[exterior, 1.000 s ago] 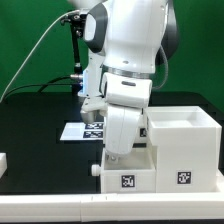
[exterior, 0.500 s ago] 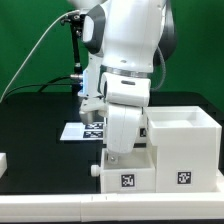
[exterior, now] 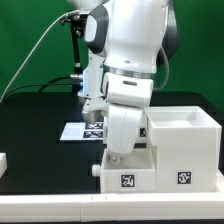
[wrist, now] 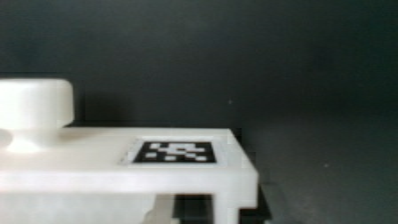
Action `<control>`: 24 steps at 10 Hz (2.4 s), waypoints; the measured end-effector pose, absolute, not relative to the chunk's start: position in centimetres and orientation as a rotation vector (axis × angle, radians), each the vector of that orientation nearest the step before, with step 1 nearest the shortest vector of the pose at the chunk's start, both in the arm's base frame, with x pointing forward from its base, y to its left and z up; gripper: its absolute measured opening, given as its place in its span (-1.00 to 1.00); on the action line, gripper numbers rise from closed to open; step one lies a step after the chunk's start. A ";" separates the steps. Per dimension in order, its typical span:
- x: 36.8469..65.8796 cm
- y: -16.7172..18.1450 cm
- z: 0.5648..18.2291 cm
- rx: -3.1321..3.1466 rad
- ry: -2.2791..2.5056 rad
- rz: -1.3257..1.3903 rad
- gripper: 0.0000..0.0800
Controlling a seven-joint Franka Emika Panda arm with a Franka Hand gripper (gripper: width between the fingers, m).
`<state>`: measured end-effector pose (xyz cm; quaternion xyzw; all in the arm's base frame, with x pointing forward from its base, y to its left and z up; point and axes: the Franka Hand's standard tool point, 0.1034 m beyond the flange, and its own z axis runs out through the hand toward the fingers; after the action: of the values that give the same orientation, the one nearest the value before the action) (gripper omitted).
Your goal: Assemble drawer
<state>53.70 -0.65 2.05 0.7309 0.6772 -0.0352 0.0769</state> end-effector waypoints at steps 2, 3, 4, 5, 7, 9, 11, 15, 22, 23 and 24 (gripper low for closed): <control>53.6 -1.3 2.0 2.217 2.006 -0.099 -0.90; 53.6 -1.2 2.0 2.217 2.007 -0.099 -0.90; 53.6 -1.2 2.0 2.209 2.014 -0.098 -0.90; 53.5 -0.9 2.0 2.142 2.068 -0.089 -0.90; 53.5 -0.9 2.1 2.087 2.098 -0.107 -0.90; 53.5 -1.2 2.1 2.105 2.078 -0.112 -0.90; 53.5 -1.3 2.1 2.106 2.077 -0.112 -0.90; 52.6 -0.1 2.1 2.193 1.984 -0.131 -0.90; 53.0 -0.9 2.1 2.163 1.994 -0.069 -0.90; 52.9 -1.2 2.1 2.142 2.019 -0.081 -0.90; 52.9 -1.8 2.1 2.099 2.066 -0.091 -0.90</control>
Offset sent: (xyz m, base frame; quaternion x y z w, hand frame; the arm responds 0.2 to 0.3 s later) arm 0.0000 0.0000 0.0000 0.0000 0.0000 0.0000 1.0000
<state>52.88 -1.82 2.14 0.7091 0.6977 -0.0306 0.0974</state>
